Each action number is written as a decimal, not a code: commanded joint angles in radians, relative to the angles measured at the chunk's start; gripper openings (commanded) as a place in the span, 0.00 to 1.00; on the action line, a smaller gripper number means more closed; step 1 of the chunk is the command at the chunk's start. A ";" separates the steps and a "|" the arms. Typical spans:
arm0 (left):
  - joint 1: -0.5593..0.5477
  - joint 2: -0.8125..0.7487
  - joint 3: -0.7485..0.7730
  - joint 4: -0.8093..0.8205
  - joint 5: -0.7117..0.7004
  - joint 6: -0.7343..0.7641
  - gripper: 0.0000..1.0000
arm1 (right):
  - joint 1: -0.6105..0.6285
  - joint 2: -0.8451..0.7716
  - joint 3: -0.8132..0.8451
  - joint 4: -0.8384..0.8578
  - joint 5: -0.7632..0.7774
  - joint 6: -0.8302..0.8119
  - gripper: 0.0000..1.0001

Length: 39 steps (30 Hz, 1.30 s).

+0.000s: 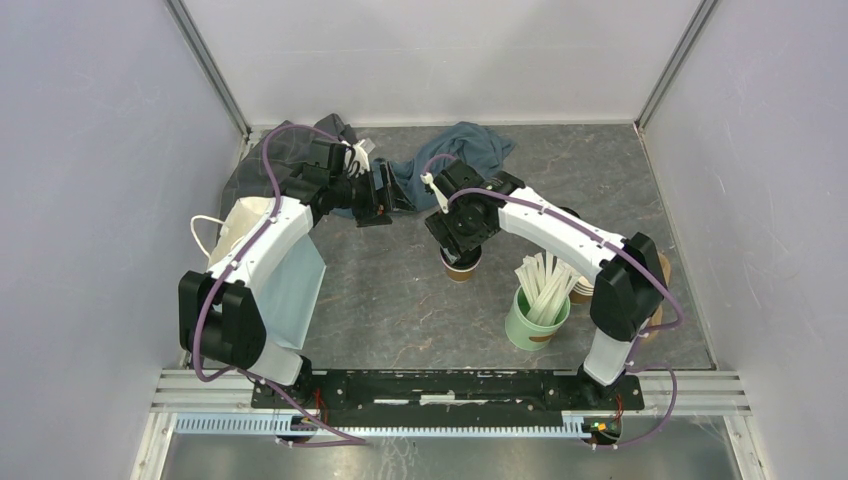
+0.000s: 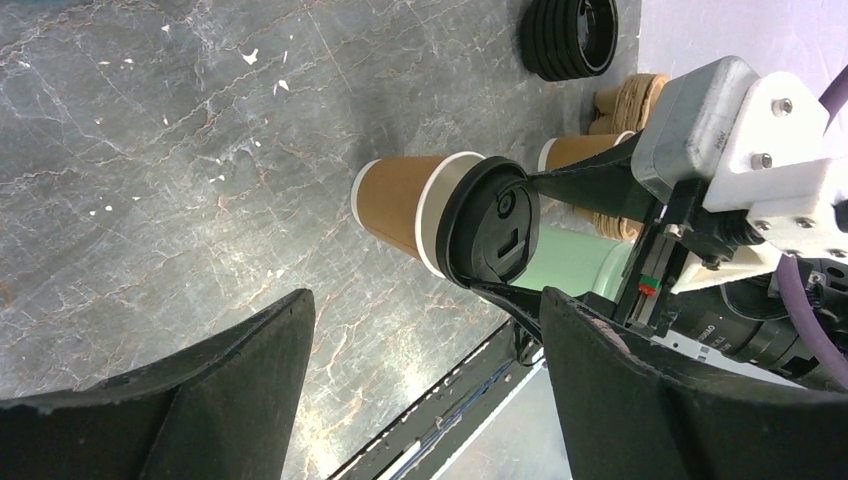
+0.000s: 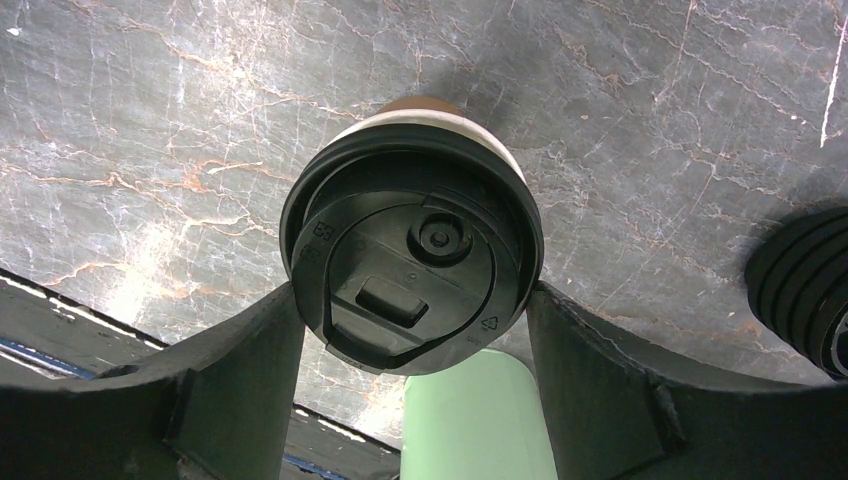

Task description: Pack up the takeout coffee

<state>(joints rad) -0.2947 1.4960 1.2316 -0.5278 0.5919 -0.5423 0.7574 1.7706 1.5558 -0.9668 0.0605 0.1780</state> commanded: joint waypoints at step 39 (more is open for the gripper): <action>0.000 0.013 0.054 -0.017 0.013 0.088 0.90 | 0.001 0.001 0.027 0.007 0.032 0.002 0.98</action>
<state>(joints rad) -0.2947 1.4967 1.2388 -0.5465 0.5850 -0.5030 0.7574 1.7954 1.5402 -0.9600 0.0654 0.1783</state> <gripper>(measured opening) 0.895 0.979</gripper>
